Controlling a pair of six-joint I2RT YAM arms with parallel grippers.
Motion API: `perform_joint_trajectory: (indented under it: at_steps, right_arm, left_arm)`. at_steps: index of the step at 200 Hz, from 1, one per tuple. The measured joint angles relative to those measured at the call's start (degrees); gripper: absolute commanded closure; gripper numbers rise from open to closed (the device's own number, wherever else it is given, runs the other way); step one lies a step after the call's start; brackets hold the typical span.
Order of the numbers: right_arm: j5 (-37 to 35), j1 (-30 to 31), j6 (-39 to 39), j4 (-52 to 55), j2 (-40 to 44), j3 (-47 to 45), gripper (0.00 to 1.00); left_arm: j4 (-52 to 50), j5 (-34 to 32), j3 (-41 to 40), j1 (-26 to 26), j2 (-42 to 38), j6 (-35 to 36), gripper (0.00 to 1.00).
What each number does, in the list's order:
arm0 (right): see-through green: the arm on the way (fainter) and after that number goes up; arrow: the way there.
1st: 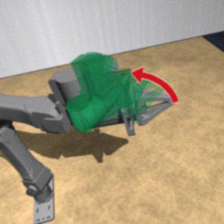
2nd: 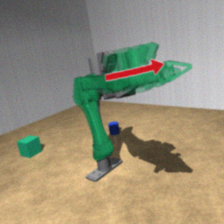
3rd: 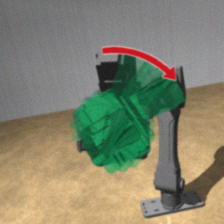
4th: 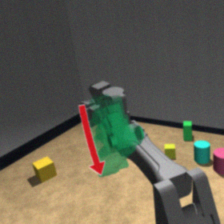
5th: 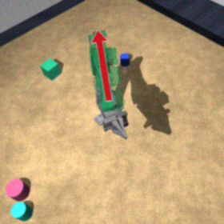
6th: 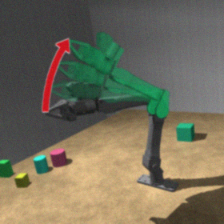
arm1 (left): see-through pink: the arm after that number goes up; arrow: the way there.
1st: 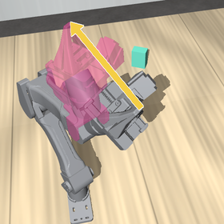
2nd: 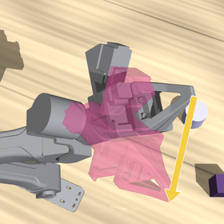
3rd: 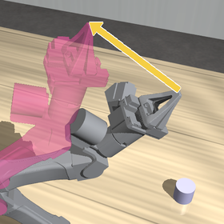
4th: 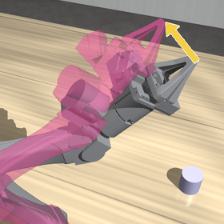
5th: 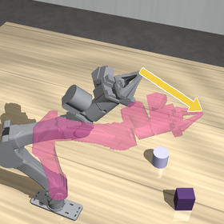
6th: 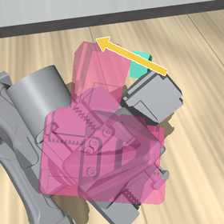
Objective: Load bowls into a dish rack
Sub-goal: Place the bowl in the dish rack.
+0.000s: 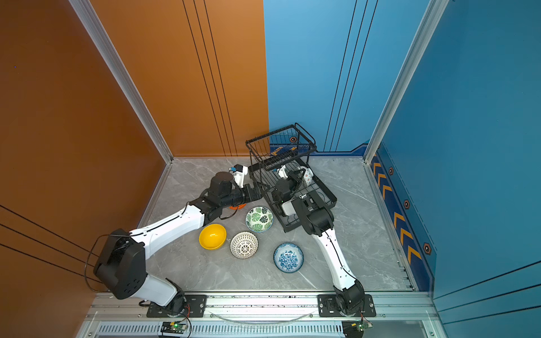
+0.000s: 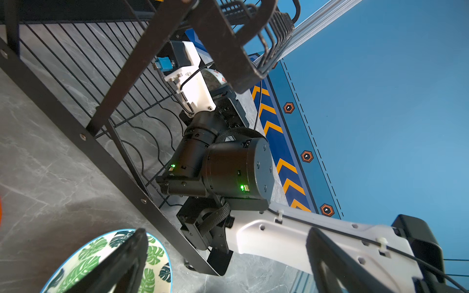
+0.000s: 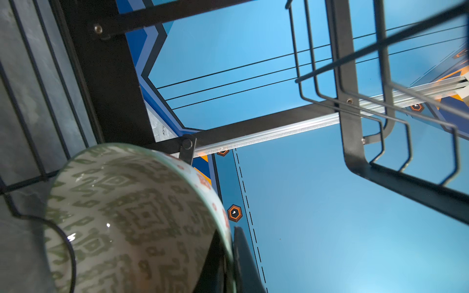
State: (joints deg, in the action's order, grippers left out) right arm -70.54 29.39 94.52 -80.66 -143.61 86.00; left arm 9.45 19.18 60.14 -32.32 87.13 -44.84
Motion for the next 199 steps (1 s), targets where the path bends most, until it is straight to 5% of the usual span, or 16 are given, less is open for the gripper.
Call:
perform_joint_trajectory:
  at_steps: [199]
  right_arm:
    - [-1.5,0.4,-13.7,7.4,2.7,-3.0,0.88]
  left_arm:
    - [0.0,0.0,0.0,-0.4,0.0,0.4,0.02]
